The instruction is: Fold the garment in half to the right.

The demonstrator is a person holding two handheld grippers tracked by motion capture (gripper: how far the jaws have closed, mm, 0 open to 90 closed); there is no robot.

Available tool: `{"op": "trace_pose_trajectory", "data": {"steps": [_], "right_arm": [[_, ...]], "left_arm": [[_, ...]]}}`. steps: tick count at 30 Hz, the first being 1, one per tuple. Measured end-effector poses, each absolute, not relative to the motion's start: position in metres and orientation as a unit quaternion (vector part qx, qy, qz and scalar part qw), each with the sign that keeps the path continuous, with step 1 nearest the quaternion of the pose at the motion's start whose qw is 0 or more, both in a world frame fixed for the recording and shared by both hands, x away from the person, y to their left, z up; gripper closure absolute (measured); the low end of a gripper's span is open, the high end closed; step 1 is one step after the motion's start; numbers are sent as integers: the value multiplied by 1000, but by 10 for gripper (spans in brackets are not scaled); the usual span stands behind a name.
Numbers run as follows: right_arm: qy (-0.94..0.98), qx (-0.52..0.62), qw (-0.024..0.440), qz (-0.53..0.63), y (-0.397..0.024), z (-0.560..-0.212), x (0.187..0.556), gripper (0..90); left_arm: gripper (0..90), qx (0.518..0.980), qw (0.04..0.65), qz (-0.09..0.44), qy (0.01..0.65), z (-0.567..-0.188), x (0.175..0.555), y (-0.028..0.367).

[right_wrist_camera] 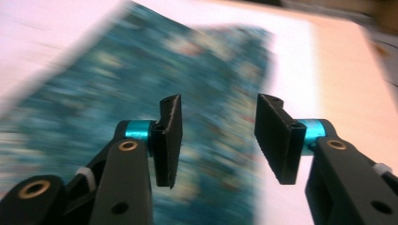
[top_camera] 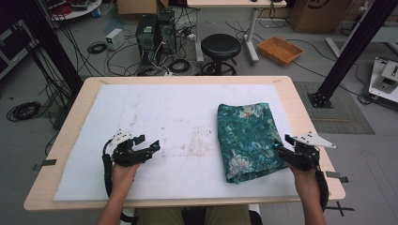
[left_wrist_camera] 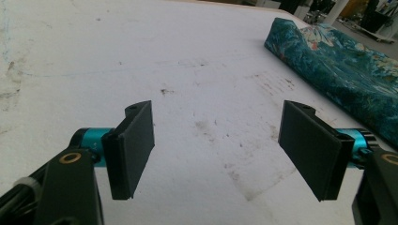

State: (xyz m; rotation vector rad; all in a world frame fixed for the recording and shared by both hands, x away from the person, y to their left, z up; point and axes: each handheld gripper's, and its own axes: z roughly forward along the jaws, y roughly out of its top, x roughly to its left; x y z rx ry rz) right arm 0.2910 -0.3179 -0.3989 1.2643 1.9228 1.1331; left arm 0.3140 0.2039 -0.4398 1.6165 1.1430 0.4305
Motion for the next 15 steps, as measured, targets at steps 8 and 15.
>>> {"op": "trace_pose_trajectory", "data": {"steps": [8,15], "right_arm": [[804,347,135,464,-243,-412,287,507],[858,326,133,375,-220,-441,285,623]], "left_arm": [[272,676,528,180,481,-440,314,205],[272,681,527,178,477,-440,314,203]]}}
